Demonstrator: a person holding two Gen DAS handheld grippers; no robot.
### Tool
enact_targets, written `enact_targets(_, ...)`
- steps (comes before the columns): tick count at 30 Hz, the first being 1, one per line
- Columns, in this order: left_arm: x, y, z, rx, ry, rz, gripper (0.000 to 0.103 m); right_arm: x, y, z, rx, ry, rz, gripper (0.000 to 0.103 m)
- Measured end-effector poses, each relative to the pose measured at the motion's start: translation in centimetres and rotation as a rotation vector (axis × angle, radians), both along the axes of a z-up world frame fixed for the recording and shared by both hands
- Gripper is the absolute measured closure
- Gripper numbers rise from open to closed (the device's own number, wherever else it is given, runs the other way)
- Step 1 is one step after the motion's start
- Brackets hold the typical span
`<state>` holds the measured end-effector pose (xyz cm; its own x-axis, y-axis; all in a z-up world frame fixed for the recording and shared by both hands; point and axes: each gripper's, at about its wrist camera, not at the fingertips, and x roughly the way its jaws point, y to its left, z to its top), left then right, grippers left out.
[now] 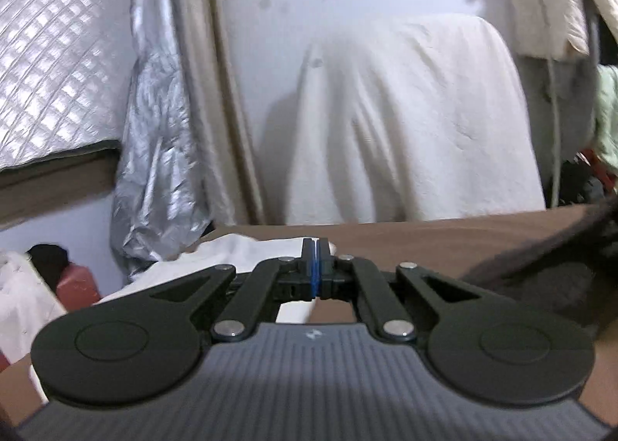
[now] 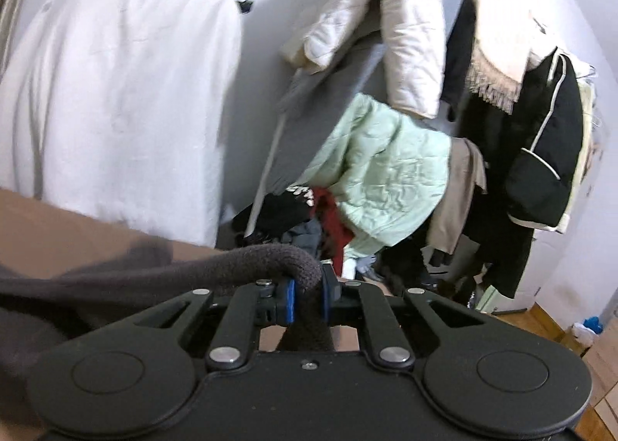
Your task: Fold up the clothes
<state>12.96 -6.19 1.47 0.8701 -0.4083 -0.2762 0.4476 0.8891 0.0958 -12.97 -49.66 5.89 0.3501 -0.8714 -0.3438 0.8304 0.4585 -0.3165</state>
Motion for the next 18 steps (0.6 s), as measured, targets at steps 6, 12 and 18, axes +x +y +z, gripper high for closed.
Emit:
enact_targets(6,3.5,0.2,-3.8,-0.039,0.340,-0.091,0.103,3.3,-1.9,0.4,0.036,0.116,0.030,0.090)
enact_targets(12,2.6,-3.7,-6.9,0.030,0.413,-0.222,0.100,10.0,-2.8,5.9,-0.020,-0.060,0.174,0.085)
enact_targets(18,-2.1,-8.1,-9.6,0.195,0.357,-0.314,0.095,15.5,-2.6,2.4,0.218,-0.017,0.423,0.012)
